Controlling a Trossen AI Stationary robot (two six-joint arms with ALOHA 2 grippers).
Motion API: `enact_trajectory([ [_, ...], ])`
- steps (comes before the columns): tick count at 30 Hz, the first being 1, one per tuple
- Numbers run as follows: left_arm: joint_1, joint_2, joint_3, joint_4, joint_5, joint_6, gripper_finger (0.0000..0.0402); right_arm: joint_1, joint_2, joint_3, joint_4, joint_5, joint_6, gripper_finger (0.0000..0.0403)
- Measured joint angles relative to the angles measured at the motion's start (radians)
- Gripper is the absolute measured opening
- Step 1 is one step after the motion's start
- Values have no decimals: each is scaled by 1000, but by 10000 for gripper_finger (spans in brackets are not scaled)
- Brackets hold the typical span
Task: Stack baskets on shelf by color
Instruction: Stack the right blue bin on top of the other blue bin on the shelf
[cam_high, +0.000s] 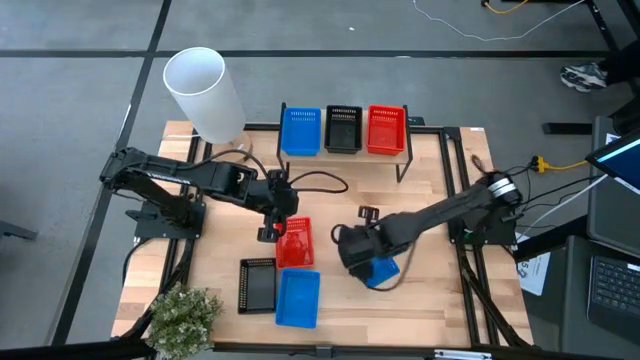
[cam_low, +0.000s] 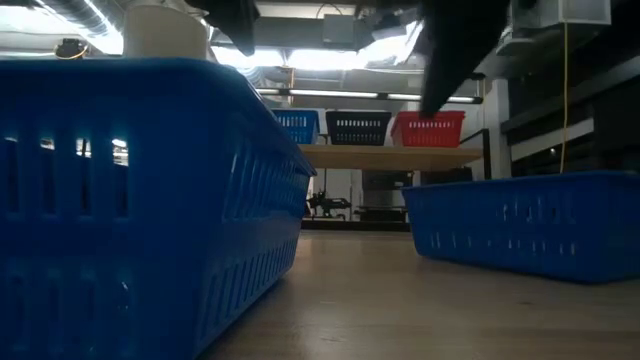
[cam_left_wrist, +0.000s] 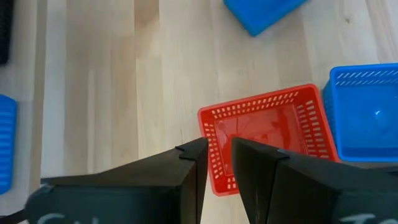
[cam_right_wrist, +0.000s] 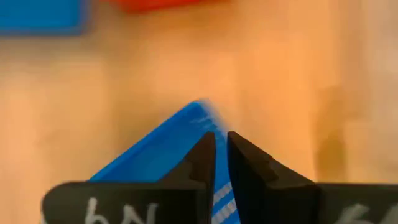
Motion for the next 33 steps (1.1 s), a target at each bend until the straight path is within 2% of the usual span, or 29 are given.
enact_trajectory([
  [5,0,0,0,-5,0,-7,63,81,-57,1,-53,-214,25,41],
  [12,0,0,0,-4,0,-10,63,167,-56,0,-46,-353,130,61],
  [16,0,0,0,-2,-1,-40,63,183,-46,-13,-42,-358,116,93],
  [23,0,0,0,0,-1,-43,63,186,-13,-145,-18,-339,78,147],
  [30,0,0,0,2,-3,-43,63,187,-12,-278,109,-317,76,151],
  [33,0,0,0,2,-4,-42,63,187,-12,-332,146,-291,129,138],
])
